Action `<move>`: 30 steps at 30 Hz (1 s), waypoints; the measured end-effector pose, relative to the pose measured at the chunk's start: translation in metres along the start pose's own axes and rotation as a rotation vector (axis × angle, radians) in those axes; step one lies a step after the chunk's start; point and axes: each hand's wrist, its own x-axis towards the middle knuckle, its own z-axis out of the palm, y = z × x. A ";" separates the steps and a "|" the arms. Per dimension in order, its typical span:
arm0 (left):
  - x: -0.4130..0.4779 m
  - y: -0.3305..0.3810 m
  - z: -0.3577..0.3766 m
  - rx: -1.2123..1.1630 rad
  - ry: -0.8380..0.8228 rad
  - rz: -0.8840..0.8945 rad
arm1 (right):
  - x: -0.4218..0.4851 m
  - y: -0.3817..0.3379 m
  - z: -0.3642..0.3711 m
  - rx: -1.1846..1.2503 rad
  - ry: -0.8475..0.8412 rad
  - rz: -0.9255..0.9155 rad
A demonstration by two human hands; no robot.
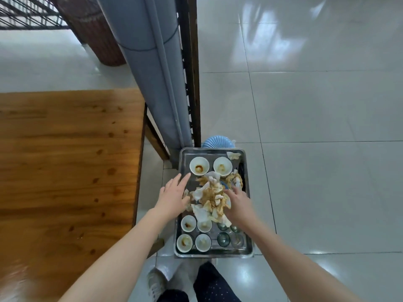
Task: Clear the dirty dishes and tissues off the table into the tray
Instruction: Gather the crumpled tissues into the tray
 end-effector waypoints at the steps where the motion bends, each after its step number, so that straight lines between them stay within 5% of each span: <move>1: -0.004 -0.005 -0.002 -0.006 0.010 -0.006 | -0.001 -0.007 0.000 -0.005 0.004 -0.004; 13: -0.073 -0.087 -0.028 -0.044 0.136 -0.015 | -0.030 -0.107 0.028 -0.023 0.080 -0.078; 30: -0.228 -0.298 -0.054 -0.076 0.313 -0.172 | -0.101 -0.313 0.119 -0.066 0.273 -0.276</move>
